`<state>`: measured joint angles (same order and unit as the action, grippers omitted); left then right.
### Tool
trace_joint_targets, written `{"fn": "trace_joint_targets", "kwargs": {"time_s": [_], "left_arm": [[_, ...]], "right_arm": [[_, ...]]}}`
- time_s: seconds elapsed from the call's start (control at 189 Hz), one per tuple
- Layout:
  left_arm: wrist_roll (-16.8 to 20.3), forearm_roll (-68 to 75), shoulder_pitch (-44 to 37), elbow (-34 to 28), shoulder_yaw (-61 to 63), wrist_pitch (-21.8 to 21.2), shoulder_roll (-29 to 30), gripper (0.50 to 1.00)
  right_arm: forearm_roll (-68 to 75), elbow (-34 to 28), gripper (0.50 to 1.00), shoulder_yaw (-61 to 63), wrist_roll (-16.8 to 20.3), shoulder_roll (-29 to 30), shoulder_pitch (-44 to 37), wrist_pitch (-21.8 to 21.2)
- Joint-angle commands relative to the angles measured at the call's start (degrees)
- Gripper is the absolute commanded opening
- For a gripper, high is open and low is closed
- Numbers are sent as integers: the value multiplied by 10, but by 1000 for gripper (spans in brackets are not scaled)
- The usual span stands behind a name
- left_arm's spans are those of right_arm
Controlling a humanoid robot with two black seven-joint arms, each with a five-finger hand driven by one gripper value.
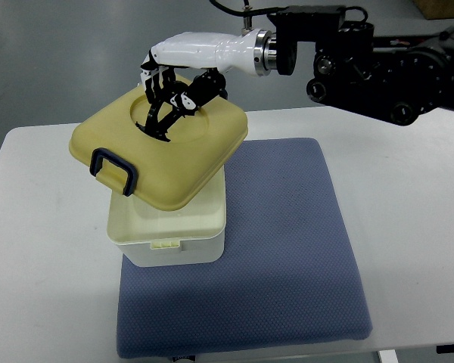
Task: Open white storage box with right hand
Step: 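Carry the yellow lid with the right hand away from the box, then lower the yellow lid onto the blue pad beside the box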
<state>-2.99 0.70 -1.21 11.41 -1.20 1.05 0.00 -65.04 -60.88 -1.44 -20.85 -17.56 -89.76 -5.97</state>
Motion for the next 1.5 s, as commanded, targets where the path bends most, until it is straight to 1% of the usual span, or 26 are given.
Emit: {"fn": "trace_joint_targets", "kwargs": {"time_s": [0.0,0.217,0.439,0.609,0.752,0.974,1.08,1.239,1.493], "left_arm": [[0,0,1,0,1,0,0,1000],[0,0,1,0,0,1,0,1000],[0,0,1,8,0,1,0,1000],[0,0,0,17,0,1,0,1000],[0,0,1,21,0,1,0,1000],[0,0,0,24,0,1,0,1000],[0,0,1,24,1,1,0,1000],[0,0,1,24,1,0,0,1000],[0,0,1,23,1,0,0,1000]], "right_arm": [[-1,-6,500,12,-9,-43,-2,-42],[-8,-20,500,12,-26,-134,4,-111],[-14,-20,500,3,-33,-209,29,-117],[-66,-20,500,3,-61,-258,73,-117],[-94,-14,500,3,-80,-283,111,-113],[-128,2,500,-1,-97,-295,158,-106],[-135,16,500,-2,-97,-289,180,-89],[-142,16,500,-1,-96,-287,203,-68],[-153,16,500,-1,-92,-222,209,-56]]}}
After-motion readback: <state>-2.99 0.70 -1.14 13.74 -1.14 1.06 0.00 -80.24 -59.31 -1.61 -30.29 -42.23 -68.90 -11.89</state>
